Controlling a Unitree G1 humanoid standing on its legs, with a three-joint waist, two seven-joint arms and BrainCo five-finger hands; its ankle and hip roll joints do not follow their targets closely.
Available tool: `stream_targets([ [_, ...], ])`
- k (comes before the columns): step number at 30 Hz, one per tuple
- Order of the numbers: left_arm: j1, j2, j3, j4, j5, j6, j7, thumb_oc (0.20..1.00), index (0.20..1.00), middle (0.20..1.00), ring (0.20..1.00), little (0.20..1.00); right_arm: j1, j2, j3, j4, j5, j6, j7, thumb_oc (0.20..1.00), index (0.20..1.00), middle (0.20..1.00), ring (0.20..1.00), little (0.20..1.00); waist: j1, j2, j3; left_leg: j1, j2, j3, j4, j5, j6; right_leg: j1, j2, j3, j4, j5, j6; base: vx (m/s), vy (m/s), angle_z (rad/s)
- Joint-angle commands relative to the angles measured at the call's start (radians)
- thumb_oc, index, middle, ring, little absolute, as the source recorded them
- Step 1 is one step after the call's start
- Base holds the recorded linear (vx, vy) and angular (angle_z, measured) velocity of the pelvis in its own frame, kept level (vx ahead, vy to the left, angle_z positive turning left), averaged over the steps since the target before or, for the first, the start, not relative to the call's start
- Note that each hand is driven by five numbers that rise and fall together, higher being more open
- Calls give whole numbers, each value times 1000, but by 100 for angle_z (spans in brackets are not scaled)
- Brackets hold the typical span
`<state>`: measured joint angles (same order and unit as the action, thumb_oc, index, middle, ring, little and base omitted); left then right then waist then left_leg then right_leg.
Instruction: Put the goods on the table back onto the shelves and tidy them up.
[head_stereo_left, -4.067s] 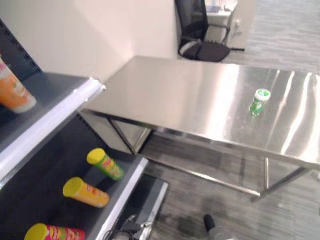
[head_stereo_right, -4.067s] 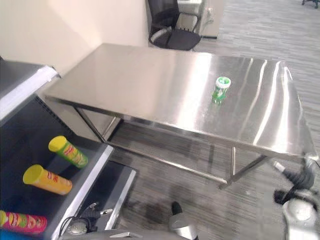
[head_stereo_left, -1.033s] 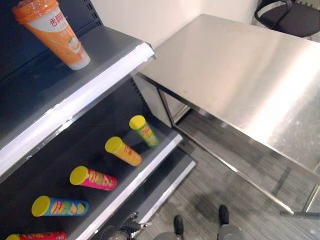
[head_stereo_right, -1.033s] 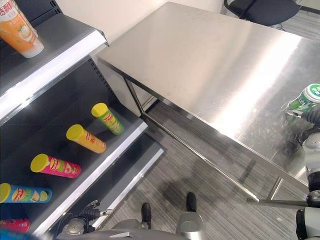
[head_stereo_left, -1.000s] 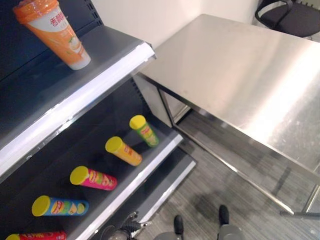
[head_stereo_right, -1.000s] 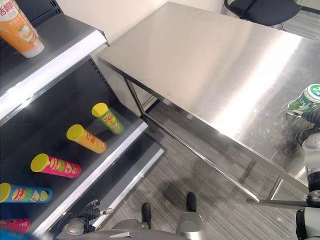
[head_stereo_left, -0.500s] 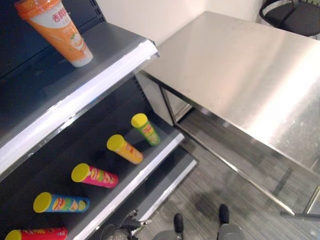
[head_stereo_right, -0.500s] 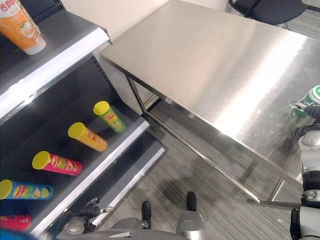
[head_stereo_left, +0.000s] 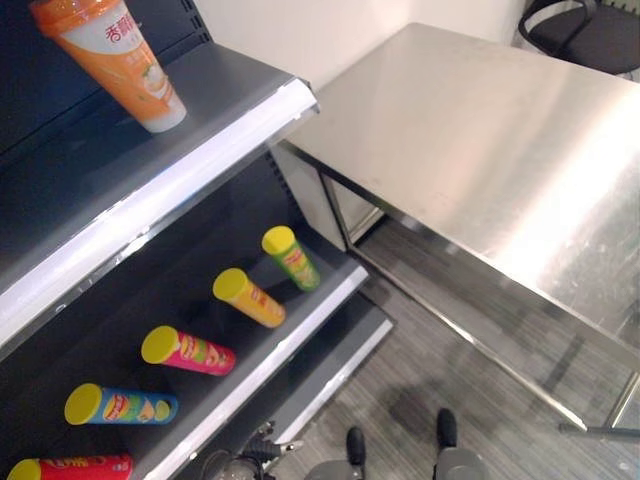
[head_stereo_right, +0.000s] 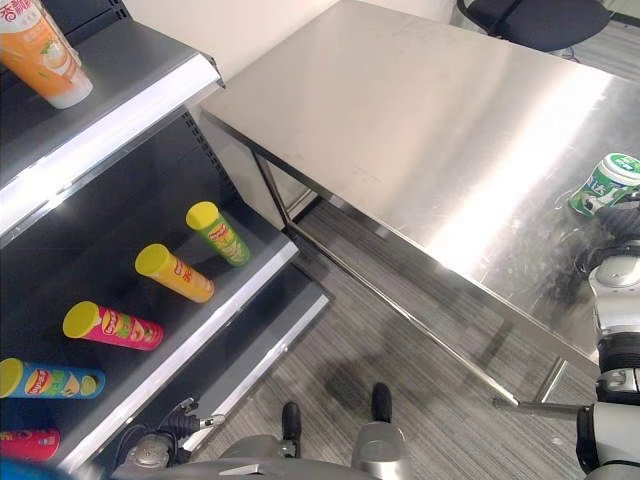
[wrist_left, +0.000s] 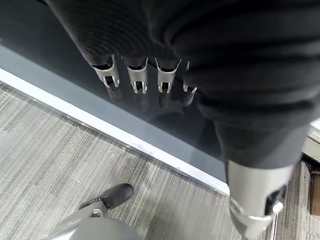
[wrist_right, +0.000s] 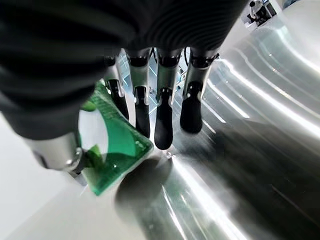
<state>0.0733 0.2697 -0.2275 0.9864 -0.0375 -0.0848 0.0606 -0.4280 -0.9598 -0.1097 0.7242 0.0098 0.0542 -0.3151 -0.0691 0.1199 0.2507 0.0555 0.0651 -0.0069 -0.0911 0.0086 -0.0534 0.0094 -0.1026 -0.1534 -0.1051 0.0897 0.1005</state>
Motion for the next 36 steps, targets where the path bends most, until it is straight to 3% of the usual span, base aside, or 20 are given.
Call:
stream_targets([
  [1, -41, 75, -8, 56, -29, -12, 6, 1000, 1000, 1000, 1000, 1000, -9, -18, 13, -12, -8, -35, -11, 200, 200, 200, 200, 200, 29, -101, -24, -8, 31, -19, 20, -51, -50, 97, -2, -3, 49, -235, 24, 0, 0, 0],
  [9, -44, 72, 19, 50, -16, -11, 9, 1000, 1000, 1000, 1000, 1000, 83, -4, -89, -190, -26, -69, -46, 200, 200, 200, 200, 200, 19, -101, -30, 2, 36, -15, 20, -56, -54, 105, 3, -2, 50, -242, 22, 0, 0, 0],
  [13, -48, 76, 40, 35, -4, -15, 9, 1000, 1000, 1000, 1000, 1000, 138, 20, -140, -391, -19, -145, -34, 200, 200, 200, 200, 200, 16, -105, -35, 8, 43, -14, 30, -62, -58, 115, 8, -3, 55, -250, 19, -9, -17, 0],
  [20, -31, 72, 72, 11, -25, -27, -7, 1000, 1000, 1000, 1000, 1000, 153, 52, -137, -628, 58, -256, 70, 200, 200, 200, 200, 200, 34, -119, -46, 4, 66, -28, 63, -60, -77, 134, 26, -19, 66, -271, 1, -40, -59, 1],
  [29, -31, 51, 73, 24, -47, -29, -19, 1000, 1000, 1000, 1000, 1000, 128, 55, -124, -763, 115, -308, 120, 200, 200, 200, 200, 200, 91, -129, -27, -76, 106, -104, 68, 36, -137, 154, 71, -119, 55, -304, -42, -95, -95, 38],
  [32, -43, 43, 68, 27, -46, -31, -16, 1000, 1000, 1000, 1000, 1000, 123, 38, -129, -783, 110, -308, 115, 200, 200, 200, 200, 200, 98, -136, -16, -132, 117, -81, 73, 71, -143, 158, 59, -182, 50, -306, -43, -106, -1, 74],
  [34, -47, 36, 67, 29, -40, -28, -16, 1000, 1000, 1000, 1000, 1000, 131, 33, -142, -802, 107, -303, 112, 200, 200, 200, 200, 200, 90, -142, -9, -143, 141, 8, 101, 64, -135, 155, 39, -220, 66, -301, -42, -97, 82, 95],
  [35, -44, 36, 71, 24, -35, -29, -21, 1000, 1000, 1000, 1000, 1000, 134, 37, -143, -811, 105, -297, 115, 200, 200, 200, 200, 200, 82, -143, -11, -119, 177, 88, 126, 46, -129, 145, 19, -250, 89, -299, -40, -98, 114, 86],
  [36, -45, 36, 71, 24, -35, -28, -21, 1000, 1000, 1000, 1000, 1000, 134, 37, -143, -812, 105, -296, 115, 200, 200, 200, 200, 200, 81, -142, -13, -124, 176, 87, 126, 49, -126, 140, 18, -252, 89, -295, -39, -104, 236, 87],
])
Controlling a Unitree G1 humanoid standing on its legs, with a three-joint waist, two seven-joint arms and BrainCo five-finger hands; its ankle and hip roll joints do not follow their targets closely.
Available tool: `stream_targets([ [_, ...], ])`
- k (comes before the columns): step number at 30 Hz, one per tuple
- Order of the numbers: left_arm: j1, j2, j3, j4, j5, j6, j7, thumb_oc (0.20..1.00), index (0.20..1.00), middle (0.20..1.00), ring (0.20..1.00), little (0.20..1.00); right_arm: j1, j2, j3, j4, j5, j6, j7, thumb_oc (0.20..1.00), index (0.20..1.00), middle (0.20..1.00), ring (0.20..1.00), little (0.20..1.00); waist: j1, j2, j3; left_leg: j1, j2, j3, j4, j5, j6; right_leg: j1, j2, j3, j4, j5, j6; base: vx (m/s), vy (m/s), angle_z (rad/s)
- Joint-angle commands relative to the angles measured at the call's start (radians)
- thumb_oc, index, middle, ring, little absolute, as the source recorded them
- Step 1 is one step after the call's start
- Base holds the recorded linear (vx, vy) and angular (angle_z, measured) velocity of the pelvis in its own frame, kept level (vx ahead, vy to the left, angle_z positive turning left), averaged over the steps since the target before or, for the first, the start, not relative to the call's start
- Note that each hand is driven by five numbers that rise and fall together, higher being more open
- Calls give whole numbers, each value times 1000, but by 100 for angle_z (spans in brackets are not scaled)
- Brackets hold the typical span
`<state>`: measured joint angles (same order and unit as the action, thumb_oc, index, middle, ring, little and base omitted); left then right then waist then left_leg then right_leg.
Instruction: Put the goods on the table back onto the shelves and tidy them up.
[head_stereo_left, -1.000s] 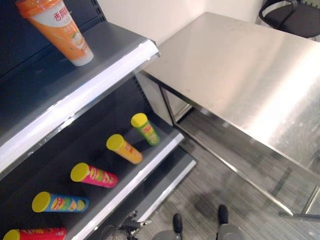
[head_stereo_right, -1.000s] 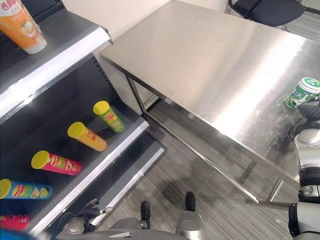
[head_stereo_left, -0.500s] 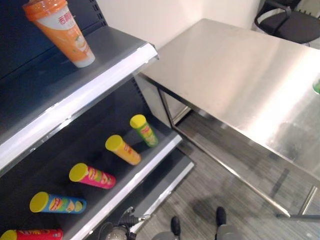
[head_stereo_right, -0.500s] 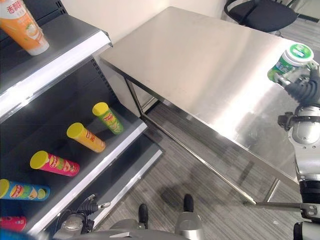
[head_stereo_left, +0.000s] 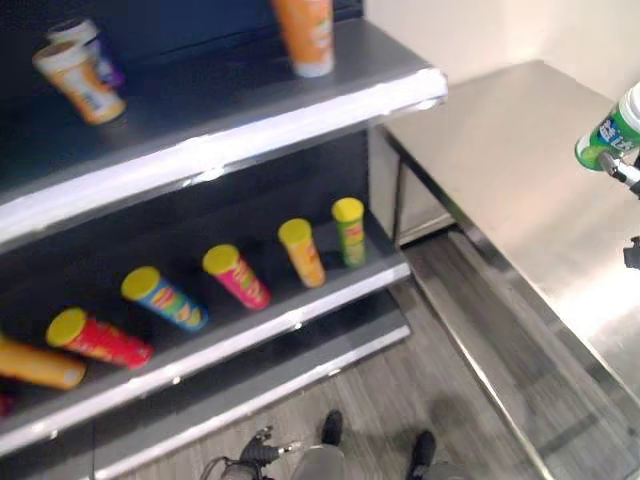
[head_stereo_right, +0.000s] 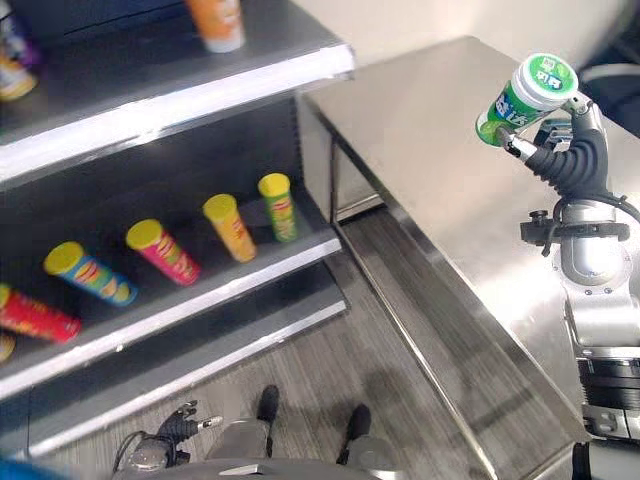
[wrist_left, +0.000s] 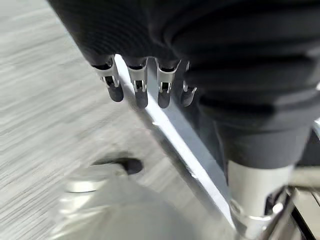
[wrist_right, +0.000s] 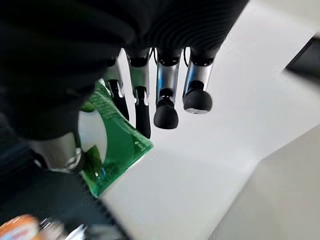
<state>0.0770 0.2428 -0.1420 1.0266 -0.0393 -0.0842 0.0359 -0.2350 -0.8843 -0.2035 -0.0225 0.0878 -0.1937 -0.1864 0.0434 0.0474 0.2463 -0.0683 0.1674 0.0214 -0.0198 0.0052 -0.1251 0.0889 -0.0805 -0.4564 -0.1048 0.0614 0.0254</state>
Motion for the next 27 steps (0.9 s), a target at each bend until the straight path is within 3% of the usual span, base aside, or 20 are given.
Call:
stream_targets([
  [1, -49, 64, -6, -15, -26, -28, 3, 1000, 1000, 1000, 1000, 1000, -53, -31, -52, -66, 21, -40, -13, 200, 200, 200, 200, 200, -44, -62, -24, 66, 117, 120, 76, 11, -62, 42, -40, 6, 123, -263, 36, -55, 153, 77],
  [4, -49, 64, -8, -16, -21, -26, 3, 1000, 1000, 1000, 1000, 1000, -49, -31, -59, -71, 15, -36, -15, 200, 200, 200, 200, 200, -48, -56, -31, 81, 122, 128, 71, 14, -65, 38, -48, -10, 132, -263, 40, -1, 167, 68],
  [5, -42, 55, -10, -8, -14, -24, 1, 1000, 1000, 1000, 1000, 1000, -40, -21, -71, -87, 16, -29, -3, 200, 200, 200, 200, 200, -58, -38, -54, 98, 105, 143, 47, 6, -63, 39, -59, -21, 137, -251, 50, 92, 186, 56],
  [8, -33, 53, -14, 3, -1, -20, 0, 1000, 1000, 1000, 1000, 1000, -46, -12, -71, -87, 23, -27, 4, 200, 200, 200, 200, 200, -50, -32, -75, 111, 80, 150, 20, -2, -53, 59, -77, -34, 137, -239, 62, 92, 219, 41],
  [13, -37, 67, -16, 23, 16, -16, 3, 1000, 1000, 1000, 1000, 1000, -99, -5, -24, -76, 19, -22, 3, 200, 200, 200, 200, 200, -27, -53, -94, 124, 13, 126, -2, -55, -20, 70, -142, -44, 160, -224, 107, 44, 234, 34],
  [17, -33, 73, -11, 25, 15, -16, 7, 1000, 1000, 1000, 1000, 1000, -135, -11, 10, -71, -2, -12, 3, 200, 200, 200, 200, 200, -4, -66, -99, 113, -47, 118, -4, -65, 22, 59, -198, -68, 175, -177, 135, 2, 229, 20],
  [19, -20, 82, -2, 28, 12, -19, 5, 1000, 1000, 1000, 1000, 1000, -166, -13, 41, -65, -3, -7, 14, 200, 200, 200, 200, 200, 8, -71, -107, 138, -102, 105, -21, -104, 55, 42, -263, -45, 262, -179, 167, 83, 333, 6],
  [20, -20, 82, -2, 27, 12, -19, 4, 1000, 1000, 1000, 1000, 1000, -166, -14, 41, -64, -3, -7, 13, 200, 200, 200, 200, 200, 10, -72, -102, 129, -108, 112, -17, -90, 63, 33, -273, -58, 267, -163, 162, 121, 223, 15],
  [22, -12, 90, -2, 26, 16, -19, 2, 1000, 1000, 1000, 1000, 1000, -176, -18, 51, -67, 8, -5, 25, 200, 200, 200, 200, 200, 11, -72, -104, 155, -130, 92, -29, -116, 75, 24, -305, -30, 348, -166, 170, 56, 190, 12],
  [24, -12, 95, -9, 16, 19, -17, 1, 1000, 1000, 1000, 1000, 1000, -181, -35, 64, -70, 16, -4, 38, 200, 200, 200, 200, 200, 3, -74, -87, 159, -155, 73, -30, -103, 103, -19, -333, 3, 444, -113, 159, -22, 181, 14],
  [27, -13, 108, -19, -1, 12, -19, -7, 1000, 1000, 1000, 1000, 1000, -170, -65, 70, -74, 33, -1, 65, 200, 200, 200, 200, 200, -18, -69, -77, 163, -152, 27, -41, -94, 106, -88, -259, 151, 470, -138, 141, 27, 34, 53],
])
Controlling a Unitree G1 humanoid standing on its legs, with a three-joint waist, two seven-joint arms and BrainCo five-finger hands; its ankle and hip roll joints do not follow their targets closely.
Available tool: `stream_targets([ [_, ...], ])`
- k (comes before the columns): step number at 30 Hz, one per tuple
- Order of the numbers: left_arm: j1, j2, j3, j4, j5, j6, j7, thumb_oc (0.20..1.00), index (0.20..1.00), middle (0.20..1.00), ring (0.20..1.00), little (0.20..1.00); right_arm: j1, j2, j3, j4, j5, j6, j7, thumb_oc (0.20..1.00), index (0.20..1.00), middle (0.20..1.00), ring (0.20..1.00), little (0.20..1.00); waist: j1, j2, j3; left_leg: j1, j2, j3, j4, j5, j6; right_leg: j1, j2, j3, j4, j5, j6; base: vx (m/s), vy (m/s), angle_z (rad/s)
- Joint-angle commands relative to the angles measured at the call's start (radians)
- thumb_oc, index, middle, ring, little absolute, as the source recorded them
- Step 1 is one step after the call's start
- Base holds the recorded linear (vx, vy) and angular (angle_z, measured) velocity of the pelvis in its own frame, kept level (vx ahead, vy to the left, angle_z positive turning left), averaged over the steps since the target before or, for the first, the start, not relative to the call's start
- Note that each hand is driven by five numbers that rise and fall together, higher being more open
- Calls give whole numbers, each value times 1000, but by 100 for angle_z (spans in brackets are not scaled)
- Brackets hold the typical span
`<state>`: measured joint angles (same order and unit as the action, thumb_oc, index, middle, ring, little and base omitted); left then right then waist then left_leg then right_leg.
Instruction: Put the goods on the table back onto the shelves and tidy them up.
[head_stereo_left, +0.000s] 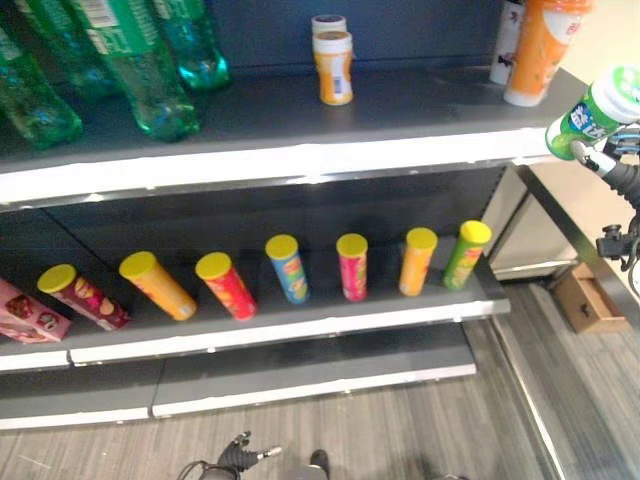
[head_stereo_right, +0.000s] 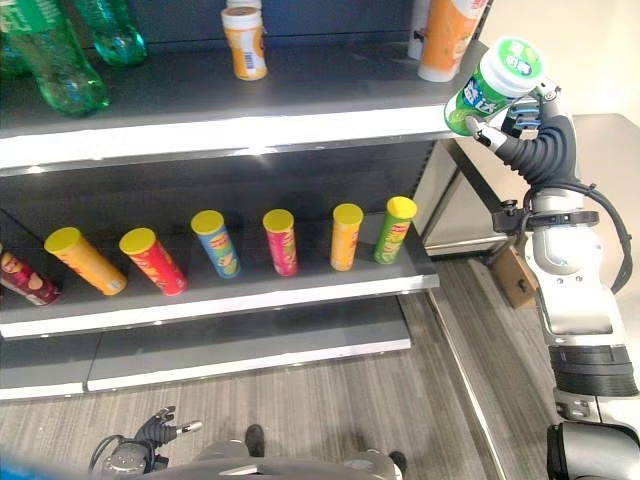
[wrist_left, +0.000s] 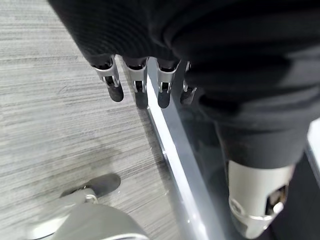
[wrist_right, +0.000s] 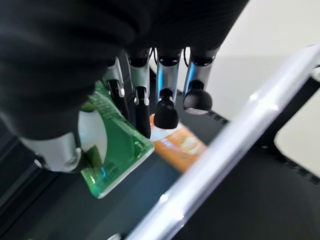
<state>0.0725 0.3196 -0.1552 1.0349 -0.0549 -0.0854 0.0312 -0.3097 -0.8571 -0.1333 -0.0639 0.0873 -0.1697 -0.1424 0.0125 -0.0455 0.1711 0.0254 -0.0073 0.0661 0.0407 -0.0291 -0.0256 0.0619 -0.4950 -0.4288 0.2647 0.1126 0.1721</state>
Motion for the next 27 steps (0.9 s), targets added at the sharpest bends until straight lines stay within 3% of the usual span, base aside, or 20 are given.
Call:
stream_targets([
  [1, -11, 32, -8, -13, 22, -18, -4, 1000, 1000, 1000, 1000, 1000, -104, -101, 7, -32, 46, -27, 31, 200, 200, 200, 200, 200, 7, 27, 1, 69, 26, -31, -101, -58, 3, -77, 191, 175, 66, -209, -8, 37, -57, 50],
  [4, -33, 42, -19, -6, 8, -18, -5, 1000, 1000, 1000, 1000, 1000, -160, -112, 62, -6, 85, -33, 40, 200, 200, 200, 200, 200, -8, 15, 25, 63, 24, -77, -88, -55, -6, -133, 273, 301, -78, -196, 4, 22, -84, 22],
  [7, -30, 40, -12, -4, 8, -20, -6, 1000, 1000, 1000, 1000, 1000, -179, -117, 75, -10, 92, -29, 49, 200, 200, 200, 200, 200, -9, -8, 17, 46, 20, -100, -63, -65, -18, -82, 283, 342, -167, -190, 16, 23, -131, 40],
  [14, -2, 10, -4, 29, -9, -9, 1, 1000, 1000, 1000, 1000, 1000, -236, -115, 144, -1, 156, -33, 87, 200, 200, 200, 200, 200, 16, -23, -28, 39, 76, -136, -51, -56, -63, 32, 311, 258, -275, -199, -15, 80, -156, 47],
  [21, 0, 5, -19, 42, -19, -7, -3, 1000, 1000, 1000, 1000, 1000, -307, -148, 218, 55, 230, -28, 119, 200, 200, 200, 200, 200, 29, -28, -36, 37, 90, -148, -62, -43, -81, 58, 316, 204, -284, -209, -23, 36, -61, 27],
  [27, -2, 13, -46, 43, -24, -13, -13, 1000, 1000, 1000, 1000, 1000, -443, -211, 361, 176, 352, -23, 179, 200, 200, 200, 200, 200, 39, -37, -41, 41, 94, -146, -70, -40, -85, 63, 314, 180, -282, -208, -24, 21, -6, 14],
])
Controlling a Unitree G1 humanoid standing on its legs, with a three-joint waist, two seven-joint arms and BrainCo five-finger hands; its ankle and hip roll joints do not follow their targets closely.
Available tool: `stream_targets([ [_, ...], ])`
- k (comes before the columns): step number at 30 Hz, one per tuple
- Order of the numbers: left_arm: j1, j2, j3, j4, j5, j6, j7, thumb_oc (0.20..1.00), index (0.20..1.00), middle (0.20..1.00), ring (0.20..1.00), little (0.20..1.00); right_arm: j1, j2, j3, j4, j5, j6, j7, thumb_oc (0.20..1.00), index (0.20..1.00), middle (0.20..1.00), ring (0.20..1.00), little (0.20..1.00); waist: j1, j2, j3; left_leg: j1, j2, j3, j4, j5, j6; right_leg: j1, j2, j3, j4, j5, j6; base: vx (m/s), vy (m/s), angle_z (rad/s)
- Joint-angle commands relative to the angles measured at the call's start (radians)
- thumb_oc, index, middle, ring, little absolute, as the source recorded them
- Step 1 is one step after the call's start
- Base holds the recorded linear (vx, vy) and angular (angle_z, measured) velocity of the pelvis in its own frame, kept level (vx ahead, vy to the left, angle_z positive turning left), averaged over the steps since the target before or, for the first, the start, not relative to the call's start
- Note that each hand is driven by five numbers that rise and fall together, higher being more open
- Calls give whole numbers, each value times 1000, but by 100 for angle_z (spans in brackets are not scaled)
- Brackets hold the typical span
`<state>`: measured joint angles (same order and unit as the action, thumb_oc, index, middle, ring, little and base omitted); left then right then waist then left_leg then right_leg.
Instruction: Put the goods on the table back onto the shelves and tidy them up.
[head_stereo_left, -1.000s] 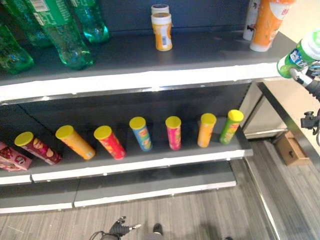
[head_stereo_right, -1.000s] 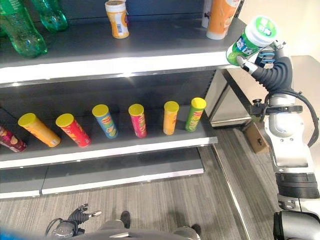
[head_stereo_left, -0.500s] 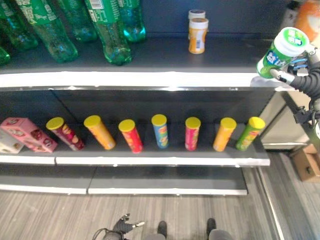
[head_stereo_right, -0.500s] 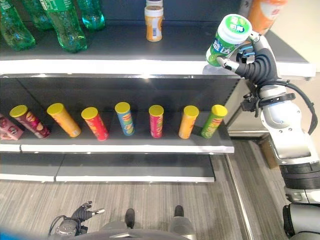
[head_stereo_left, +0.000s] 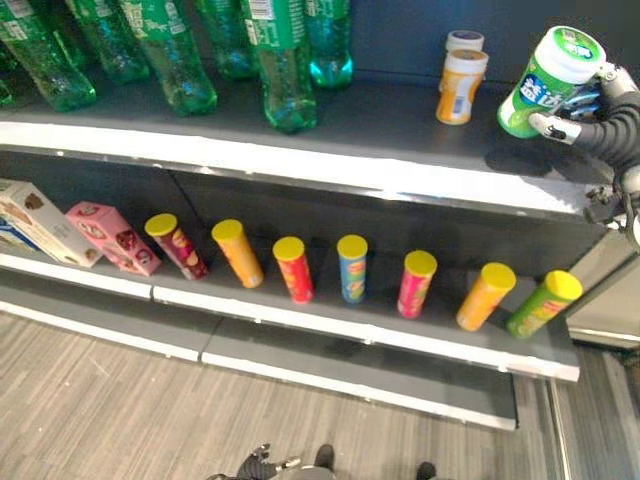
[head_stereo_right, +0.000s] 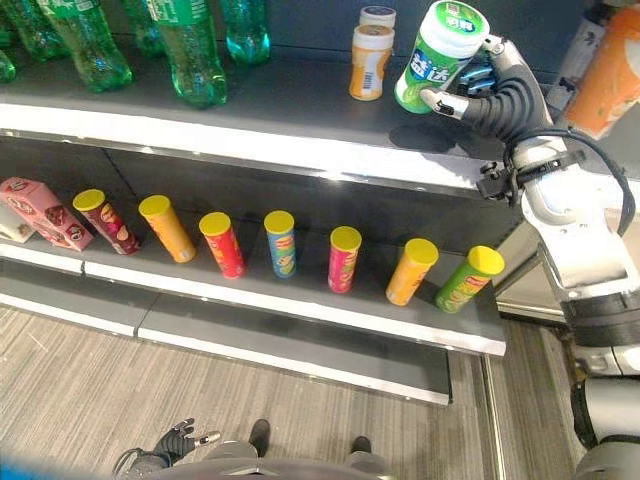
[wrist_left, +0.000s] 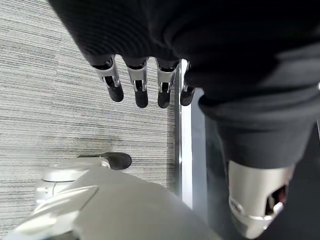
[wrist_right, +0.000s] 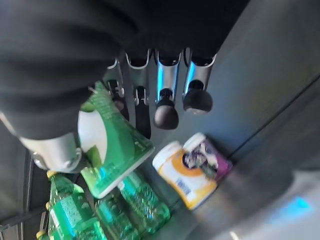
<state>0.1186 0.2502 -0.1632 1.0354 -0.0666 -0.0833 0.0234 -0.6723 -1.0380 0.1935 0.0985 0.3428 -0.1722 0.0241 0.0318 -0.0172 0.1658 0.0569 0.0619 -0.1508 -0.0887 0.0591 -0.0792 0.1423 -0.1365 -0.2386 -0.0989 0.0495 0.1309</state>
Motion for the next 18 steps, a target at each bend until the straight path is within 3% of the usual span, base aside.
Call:
stream_targets([
  [1, -49, 83, -41, 43, -13, -16, -7, 1000, 1000, 1000, 1000, 1000, -97, -42, 58, 24, 97, -19, 19, 200, 200, 200, 200, 200, 19, -66, -36, 10, 25, 72, 59, -127, -33, -18, -45, -12, 82, -145, 18, 20, 13, 4],
  [7, -53, 83, -53, 51, -13, -17, -9, 1000, 1000, 1000, 1000, 1000, -131, -89, 121, 37, 73, -12, 41, 200, 200, 200, 200, 200, 18, -76, -37, 9, 27, 72, 52, -125, -33, -22, -52, -26, 90, -144, 21, 5, 3, 0],
  [18, -54, 78, -57, 56, -2, -20, -8, 1000, 1000, 1000, 1000, 1000, -142, -48, 220, 46, 86, 4, 102, 200, 200, 200, 200, 200, 19, -84, -33, 18, 29, 90, 45, -131, -27, -27, -60, -21, 93, -140, 25, 0, 0, 0],
])
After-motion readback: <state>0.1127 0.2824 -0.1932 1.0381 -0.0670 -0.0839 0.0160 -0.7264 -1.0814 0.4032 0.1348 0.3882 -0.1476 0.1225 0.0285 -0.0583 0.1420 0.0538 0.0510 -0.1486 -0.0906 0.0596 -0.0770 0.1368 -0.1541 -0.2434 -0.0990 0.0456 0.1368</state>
